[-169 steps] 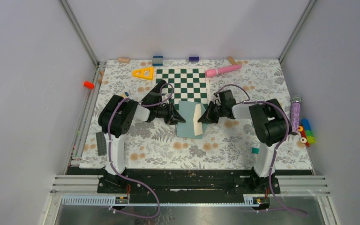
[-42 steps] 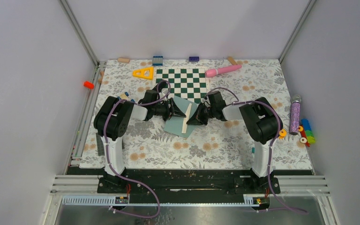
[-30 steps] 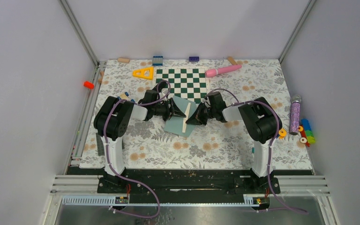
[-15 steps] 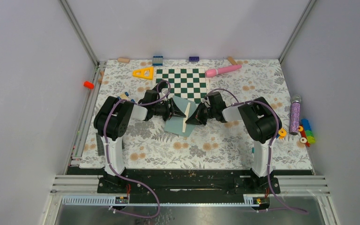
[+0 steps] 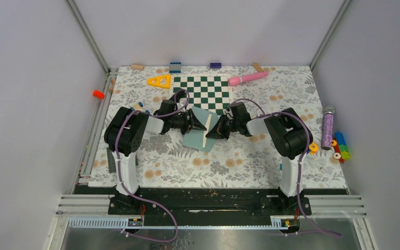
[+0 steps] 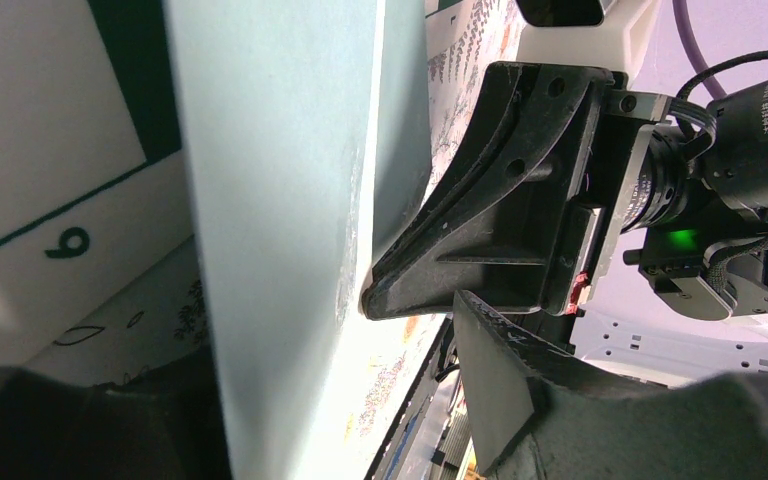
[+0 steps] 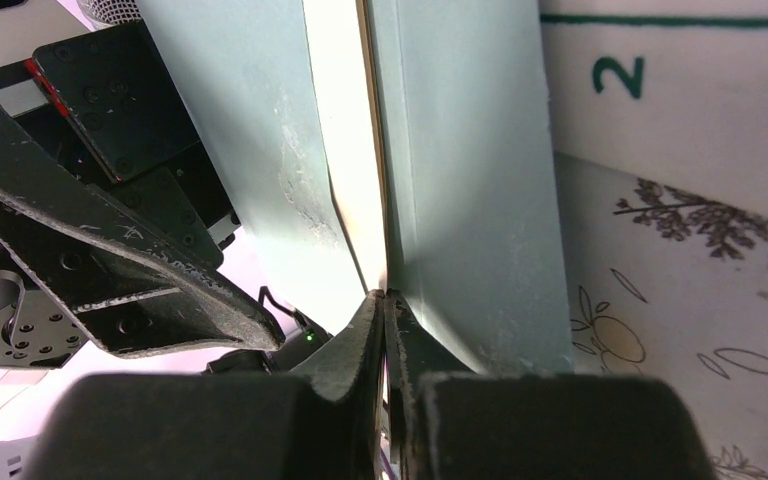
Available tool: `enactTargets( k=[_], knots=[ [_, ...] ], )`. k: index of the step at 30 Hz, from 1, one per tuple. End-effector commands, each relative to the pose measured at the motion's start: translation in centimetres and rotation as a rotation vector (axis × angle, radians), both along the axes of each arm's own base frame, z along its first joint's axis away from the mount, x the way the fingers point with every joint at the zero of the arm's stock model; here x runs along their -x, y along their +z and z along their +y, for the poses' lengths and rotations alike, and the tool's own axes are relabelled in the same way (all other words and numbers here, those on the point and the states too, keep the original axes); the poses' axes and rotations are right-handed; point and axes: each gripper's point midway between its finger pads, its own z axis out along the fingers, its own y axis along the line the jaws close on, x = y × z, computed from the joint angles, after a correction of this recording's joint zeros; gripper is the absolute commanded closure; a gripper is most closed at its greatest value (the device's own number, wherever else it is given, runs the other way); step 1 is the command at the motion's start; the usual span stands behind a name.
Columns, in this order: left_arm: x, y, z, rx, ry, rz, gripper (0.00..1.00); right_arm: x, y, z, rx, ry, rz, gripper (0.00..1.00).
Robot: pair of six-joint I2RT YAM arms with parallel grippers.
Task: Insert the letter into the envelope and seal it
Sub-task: Place the letter in the envelope.
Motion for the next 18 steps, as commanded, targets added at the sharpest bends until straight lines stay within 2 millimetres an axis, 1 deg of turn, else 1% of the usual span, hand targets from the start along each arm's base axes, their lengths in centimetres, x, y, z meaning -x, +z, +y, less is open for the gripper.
enactTargets(
  k=[1, 9, 18],
  knots=[
    [-0.43, -0.1, 0.27, -0.037, 0.028, -0.032, 0.45, 0.28, 0.29, 0.83, -0.023, 0.023, -0.006, 0.94],
    [-0.42, -0.13, 0.29, -0.037, 0.028, -0.031, 0.45, 0.19, 0.33, 0.9, -0.025, 0.028, -0.01, 0.92],
    [-0.38, -0.21, 0.24, -0.037, 0.026, -0.03, 0.45, 0.06, 0.48, 0.96, -0.025, 0.033, -0.022, 0.91]
  ],
)
